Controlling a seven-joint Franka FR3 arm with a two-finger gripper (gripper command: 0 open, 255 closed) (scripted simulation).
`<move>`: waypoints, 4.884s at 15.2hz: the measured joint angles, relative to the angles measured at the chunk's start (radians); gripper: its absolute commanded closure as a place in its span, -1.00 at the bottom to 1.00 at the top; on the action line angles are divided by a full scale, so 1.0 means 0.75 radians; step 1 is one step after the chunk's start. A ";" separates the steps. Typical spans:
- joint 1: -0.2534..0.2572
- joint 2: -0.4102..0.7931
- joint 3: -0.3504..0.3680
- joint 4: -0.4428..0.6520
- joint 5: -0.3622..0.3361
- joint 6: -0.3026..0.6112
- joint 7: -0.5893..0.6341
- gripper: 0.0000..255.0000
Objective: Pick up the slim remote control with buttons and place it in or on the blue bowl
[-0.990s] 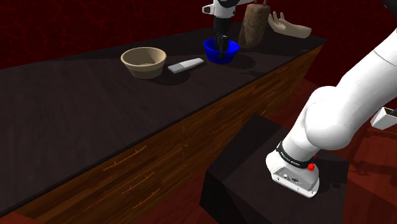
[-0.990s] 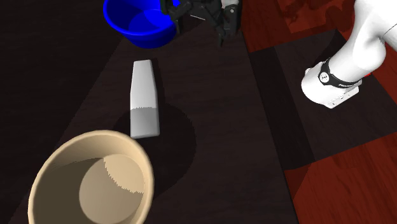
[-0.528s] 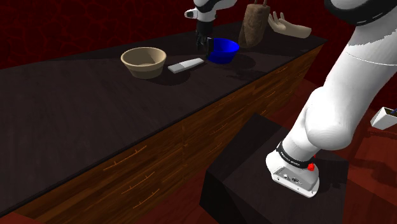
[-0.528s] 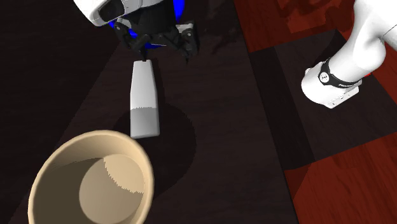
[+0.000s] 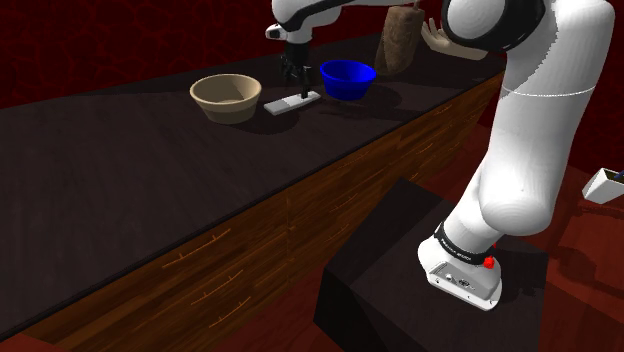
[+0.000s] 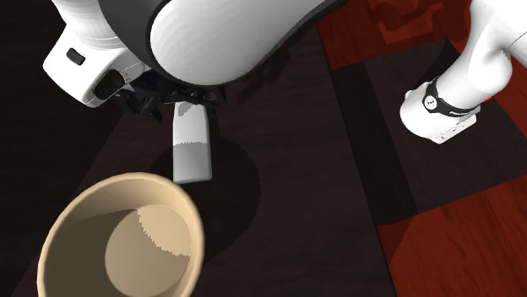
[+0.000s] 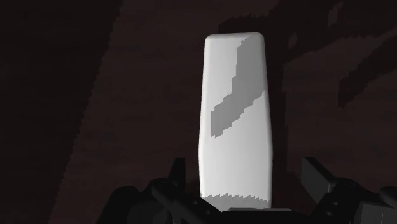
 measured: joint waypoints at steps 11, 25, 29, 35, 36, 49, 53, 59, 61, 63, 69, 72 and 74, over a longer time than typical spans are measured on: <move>-0.003 0.039 0.007 -0.059 0.015 0.098 -0.020 -1.00; -0.003 0.033 0.006 -0.046 0.012 0.079 -0.018 1.00; -0.002 0.011 0.003 -0.007 0.004 0.018 -0.013 1.00; -0.005 -0.004 -0.002 0.076 -0.004 -0.081 -0.008 1.00; -0.003 -0.010 -0.002 0.089 -0.007 -0.100 -0.004 1.00; -0.010 -0.022 -0.006 0.304 -0.011 -0.323 0.004 1.00; -0.023 -0.017 -0.011 0.376 -0.009 -0.390 -0.009 1.00; -0.118 -0.066 -0.068 0.312 -0.010 -0.380 -0.162 1.00; -0.155 -0.074 -0.089 0.303 -0.008 -0.381 -0.219 1.00; -0.194 -0.067 -0.109 0.314 -0.001 -0.387 -0.278 1.00; -0.317 -0.044 -0.172 0.339 0.021 -0.398 -0.462 1.00; -0.335 -0.037 -0.181 0.323 0.026 -0.377 -0.491 1.00; -0.334 -0.042 -0.181 0.286 0.024 -0.344 -0.495 1.00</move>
